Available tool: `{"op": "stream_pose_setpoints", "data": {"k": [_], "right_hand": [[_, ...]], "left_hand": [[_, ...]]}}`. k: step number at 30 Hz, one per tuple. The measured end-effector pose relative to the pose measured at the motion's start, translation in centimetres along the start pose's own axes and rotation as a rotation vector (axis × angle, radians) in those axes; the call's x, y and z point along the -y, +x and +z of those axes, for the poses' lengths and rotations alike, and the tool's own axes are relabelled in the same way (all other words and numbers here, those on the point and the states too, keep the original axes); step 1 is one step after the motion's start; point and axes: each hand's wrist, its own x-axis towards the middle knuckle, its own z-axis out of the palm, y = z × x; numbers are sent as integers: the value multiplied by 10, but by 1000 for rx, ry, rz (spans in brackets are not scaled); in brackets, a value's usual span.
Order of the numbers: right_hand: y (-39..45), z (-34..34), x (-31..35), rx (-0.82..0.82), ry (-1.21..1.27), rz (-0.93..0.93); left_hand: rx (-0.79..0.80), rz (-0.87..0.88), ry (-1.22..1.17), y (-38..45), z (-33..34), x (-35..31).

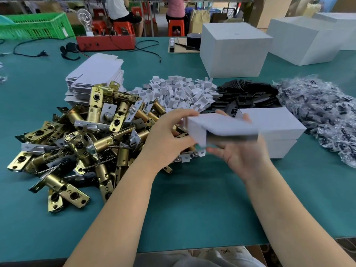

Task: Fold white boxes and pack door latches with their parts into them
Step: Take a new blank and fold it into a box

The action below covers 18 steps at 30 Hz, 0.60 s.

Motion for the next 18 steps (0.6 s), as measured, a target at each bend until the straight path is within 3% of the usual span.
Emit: {"op": "stream_pose_setpoints", "data": {"k": [4,9,14,18], "right_hand": [[-2,10,3,114,-318,-294],[-15,16,-17,54,-574,-661],[-17,10,-12,-24,-616,-650],[-16,7,-9,58,-633,-538]], "left_hand": [[4,-108,-186,0,-3,-2],[163,-178,-296,-3,-4,-7],[144,-137,-394,-4,2,-13],[260,-124,-407,-5,-2,-12]]}}
